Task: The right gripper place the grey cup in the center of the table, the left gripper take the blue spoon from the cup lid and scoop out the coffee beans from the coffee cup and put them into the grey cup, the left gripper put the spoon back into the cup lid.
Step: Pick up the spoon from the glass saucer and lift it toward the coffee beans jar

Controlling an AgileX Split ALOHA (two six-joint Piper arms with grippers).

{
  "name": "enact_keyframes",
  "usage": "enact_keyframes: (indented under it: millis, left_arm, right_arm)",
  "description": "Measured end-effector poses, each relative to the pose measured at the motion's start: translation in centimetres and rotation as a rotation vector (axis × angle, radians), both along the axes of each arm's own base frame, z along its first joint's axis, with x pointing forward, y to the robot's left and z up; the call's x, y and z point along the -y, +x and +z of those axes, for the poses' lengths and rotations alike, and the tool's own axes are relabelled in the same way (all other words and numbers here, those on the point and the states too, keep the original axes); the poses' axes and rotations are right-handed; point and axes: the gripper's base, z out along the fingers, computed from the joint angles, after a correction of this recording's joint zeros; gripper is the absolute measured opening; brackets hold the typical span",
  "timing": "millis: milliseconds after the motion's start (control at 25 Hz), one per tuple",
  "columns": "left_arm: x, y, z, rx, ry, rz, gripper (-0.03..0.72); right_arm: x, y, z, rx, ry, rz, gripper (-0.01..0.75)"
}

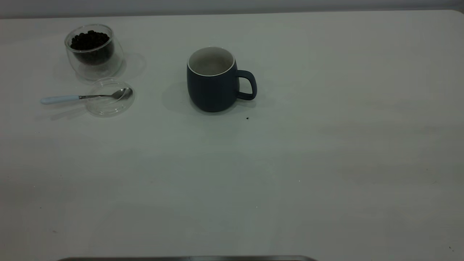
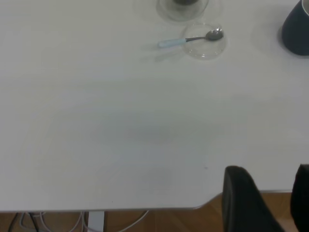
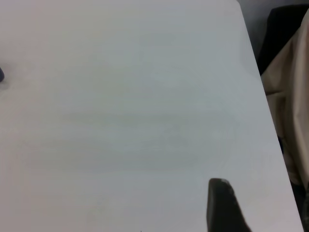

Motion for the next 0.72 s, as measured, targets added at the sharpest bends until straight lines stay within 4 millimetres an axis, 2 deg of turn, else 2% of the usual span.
enact_keyframes:
  millis: [320,720]
  left_arm:
    - [0.0,0.0,0.0,0.0,0.0,0.0,0.318]
    - [0.0,0.0,0.0,0.0,0.0,0.0,0.318]
  right_arm:
    - [0.09,-0.04,0.0,0.0,0.0,0.136,0.364]
    - [0.09,-0.04,0.0,0.0,0.0,0.136,0.364]
